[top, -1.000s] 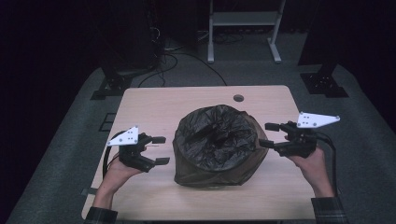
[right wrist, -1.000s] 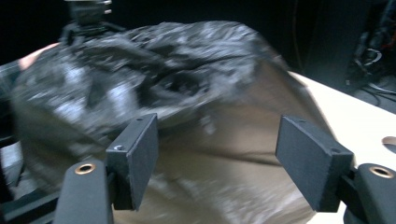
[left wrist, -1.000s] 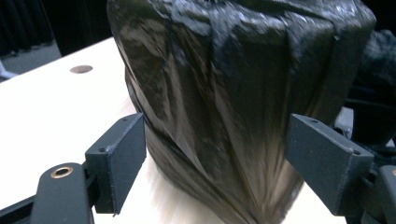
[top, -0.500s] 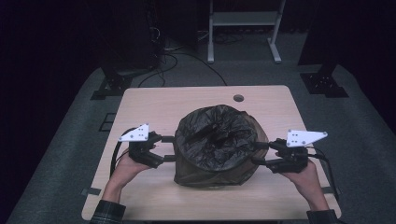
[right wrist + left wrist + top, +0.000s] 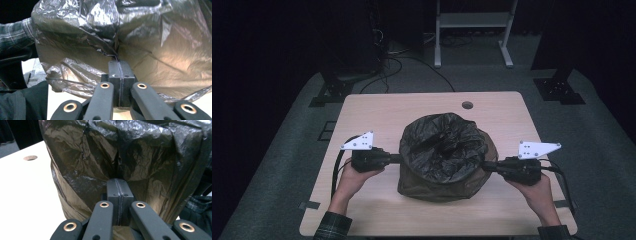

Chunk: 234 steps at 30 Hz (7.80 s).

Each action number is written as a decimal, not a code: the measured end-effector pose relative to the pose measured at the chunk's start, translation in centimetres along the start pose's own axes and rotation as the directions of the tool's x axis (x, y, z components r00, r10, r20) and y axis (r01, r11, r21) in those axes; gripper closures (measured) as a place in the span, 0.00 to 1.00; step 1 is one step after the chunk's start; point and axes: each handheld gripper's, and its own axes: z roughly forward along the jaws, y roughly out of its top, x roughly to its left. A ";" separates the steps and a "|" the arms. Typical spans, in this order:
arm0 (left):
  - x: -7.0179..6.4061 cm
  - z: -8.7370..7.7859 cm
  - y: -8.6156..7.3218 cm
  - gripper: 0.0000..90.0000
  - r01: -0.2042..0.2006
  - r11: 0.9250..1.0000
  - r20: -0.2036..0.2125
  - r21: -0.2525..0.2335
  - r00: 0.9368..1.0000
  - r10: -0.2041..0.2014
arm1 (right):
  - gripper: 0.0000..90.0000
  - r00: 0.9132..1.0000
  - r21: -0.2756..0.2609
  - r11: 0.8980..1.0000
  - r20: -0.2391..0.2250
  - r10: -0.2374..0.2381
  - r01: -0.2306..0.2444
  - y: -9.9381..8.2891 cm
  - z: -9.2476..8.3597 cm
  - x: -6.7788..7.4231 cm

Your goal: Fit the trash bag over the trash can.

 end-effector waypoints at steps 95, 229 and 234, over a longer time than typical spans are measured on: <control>-2.9 -0.8 -5.7 0.00 0.111 0.978 -0.169 0.174 0.982 -0.082 | 0.11 0.988 0.002 0.992 0.091 -0.122 0.123 9.1 -1.9 0.7; -4.1 -1.7 -10.7 0.00 0.181 0.906 -0.348 0.383 0.937 -0.039 | 0.11 0.970 0.633 0.736 -0.131 -0.205 0.241 15.9 21.4 1.5; -4.1 -1.7 -10.7 0.00 0.181 0.906 -0.348 0.382 0.937 -0.040 | 0.11 0.970 0.619 0.749 -0.116 -0.212 0.237 16.3 20.6 1.5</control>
